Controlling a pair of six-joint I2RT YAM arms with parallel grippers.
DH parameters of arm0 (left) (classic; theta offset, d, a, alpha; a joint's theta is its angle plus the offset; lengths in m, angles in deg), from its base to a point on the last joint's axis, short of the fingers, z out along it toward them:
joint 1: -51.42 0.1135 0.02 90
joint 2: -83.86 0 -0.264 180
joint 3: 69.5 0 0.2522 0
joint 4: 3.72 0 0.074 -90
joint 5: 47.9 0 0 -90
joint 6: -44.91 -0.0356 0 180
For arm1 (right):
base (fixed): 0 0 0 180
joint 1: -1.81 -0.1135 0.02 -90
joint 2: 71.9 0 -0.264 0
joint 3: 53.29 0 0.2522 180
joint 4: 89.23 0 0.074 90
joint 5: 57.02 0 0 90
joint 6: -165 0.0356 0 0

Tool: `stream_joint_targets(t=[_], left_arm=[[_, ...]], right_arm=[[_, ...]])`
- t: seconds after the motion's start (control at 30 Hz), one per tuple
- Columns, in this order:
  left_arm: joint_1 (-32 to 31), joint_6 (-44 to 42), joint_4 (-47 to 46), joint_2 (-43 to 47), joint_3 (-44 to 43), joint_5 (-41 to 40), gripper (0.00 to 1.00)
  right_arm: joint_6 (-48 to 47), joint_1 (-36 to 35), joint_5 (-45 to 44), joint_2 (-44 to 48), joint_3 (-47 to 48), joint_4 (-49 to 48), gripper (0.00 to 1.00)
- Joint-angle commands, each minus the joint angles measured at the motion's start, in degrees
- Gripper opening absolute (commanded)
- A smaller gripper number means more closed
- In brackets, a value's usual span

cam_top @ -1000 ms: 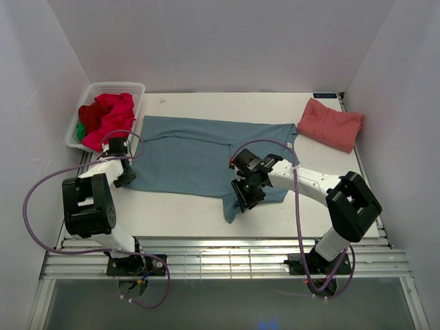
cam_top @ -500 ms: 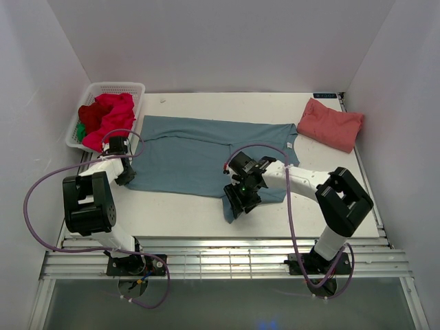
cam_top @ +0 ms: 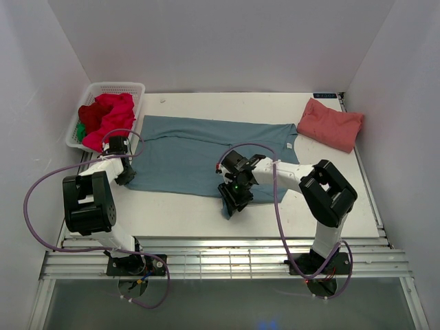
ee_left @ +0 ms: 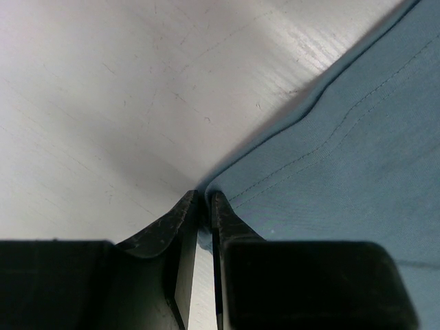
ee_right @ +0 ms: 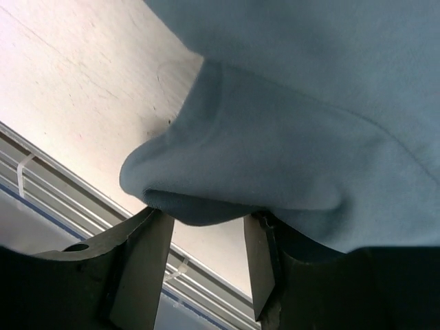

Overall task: Fold and stack the t-shirts
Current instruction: Grap the side of the flattened tshirt closest away from the robot with both arms

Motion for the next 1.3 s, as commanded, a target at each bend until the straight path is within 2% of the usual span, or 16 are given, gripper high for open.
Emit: stream_joint_targets(t=[0.0,0.2,0.3,0.33,0.4,0.43,0.5,1.03,1.27], left_arm=[[0.3,-0.2,1.9,-2.5,0.6,2.2,0.24],[0.2,-0.2,1.8,-2.3,0.9,2.8,0.23],[0.2,-0.3,1.7,-2.5,0.9,3.1,0.22],[0.2,-0.3,1.7,-2.5,0.9,3.2,0.22],[0.2,-0.4,1.6,-2.6,0.9,3.2,0.22],[0.2,-0.4,1.6,-2.5,0.8,3.2,0.22],[0.2,-0.3,1.6,-2.6,0.9,3.4,0.22],[-0.3,-0.6,1.2,-2.5,0.9,5.1,0.2],[-1.3,-1.0,0.3,-0.3,0.4,10.1,0.2]], right_arm=[[-1.9,-0.3,-0.2,-1.5,3.3,-1.7,0.51],[-2.0,-0.4,2.4,-1.0,5.1,-0.8,0.49],[-2.1,-0.5,2.7,-1.4,5.4,-0.7,0.4],[-2.1,-0.6,2.8,-1.7,5.5,-0.7,0.31],[-2.2,-0.7,2.4,-1.9,5.9,-0.8,0.22],[-2.2,-0.8,1.7,-1.9,5.9,-0.9,0.13],[-2.1,-0.9,-0.5,-1.8,6.1,-0.8,0.08],[-0.3,-0.8,-17.7,6.9,8.8,5.0,0.08],[-3.8,1.1,-23.0,2.8,16.9,6.6,0.08]])
